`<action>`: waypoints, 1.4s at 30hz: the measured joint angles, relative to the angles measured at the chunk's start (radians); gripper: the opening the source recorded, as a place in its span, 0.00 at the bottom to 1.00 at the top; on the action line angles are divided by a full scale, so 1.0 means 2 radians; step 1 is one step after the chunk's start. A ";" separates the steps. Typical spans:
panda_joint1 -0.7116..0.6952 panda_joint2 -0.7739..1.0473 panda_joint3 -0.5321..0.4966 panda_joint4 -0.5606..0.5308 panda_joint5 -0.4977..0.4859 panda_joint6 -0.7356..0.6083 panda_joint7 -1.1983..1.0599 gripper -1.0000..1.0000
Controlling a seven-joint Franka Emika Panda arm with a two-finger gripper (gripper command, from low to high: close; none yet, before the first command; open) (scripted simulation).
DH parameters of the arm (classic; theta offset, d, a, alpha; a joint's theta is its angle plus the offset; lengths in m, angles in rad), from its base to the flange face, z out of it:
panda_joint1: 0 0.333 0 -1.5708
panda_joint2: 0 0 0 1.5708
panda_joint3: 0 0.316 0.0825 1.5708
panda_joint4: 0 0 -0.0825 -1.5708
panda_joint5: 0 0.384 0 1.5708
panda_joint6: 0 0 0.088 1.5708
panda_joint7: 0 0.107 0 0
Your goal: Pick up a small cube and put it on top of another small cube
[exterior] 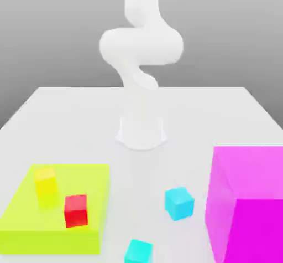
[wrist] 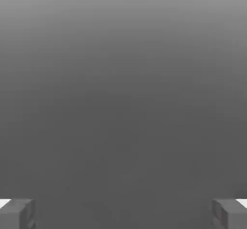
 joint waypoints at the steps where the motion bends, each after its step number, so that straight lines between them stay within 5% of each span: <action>1: 0.009 0.018 -0.008 -0.002 0.001 0.006 -0.022 0.50; 18: 0.105 0.303 -0.102 -0.027 0.063 0.106 -0.397 0.50; 34: 0.062 0.571 -0.057 -0.033 0.088 0.231 -0.662 0.50; 35: 0.056 0.588 -0.050 -0.029 0.093 0.244 -0.666 0.00; 42: 0.055 0.592 -0.048 -0.028 0.094 0.246 -0.668 0.00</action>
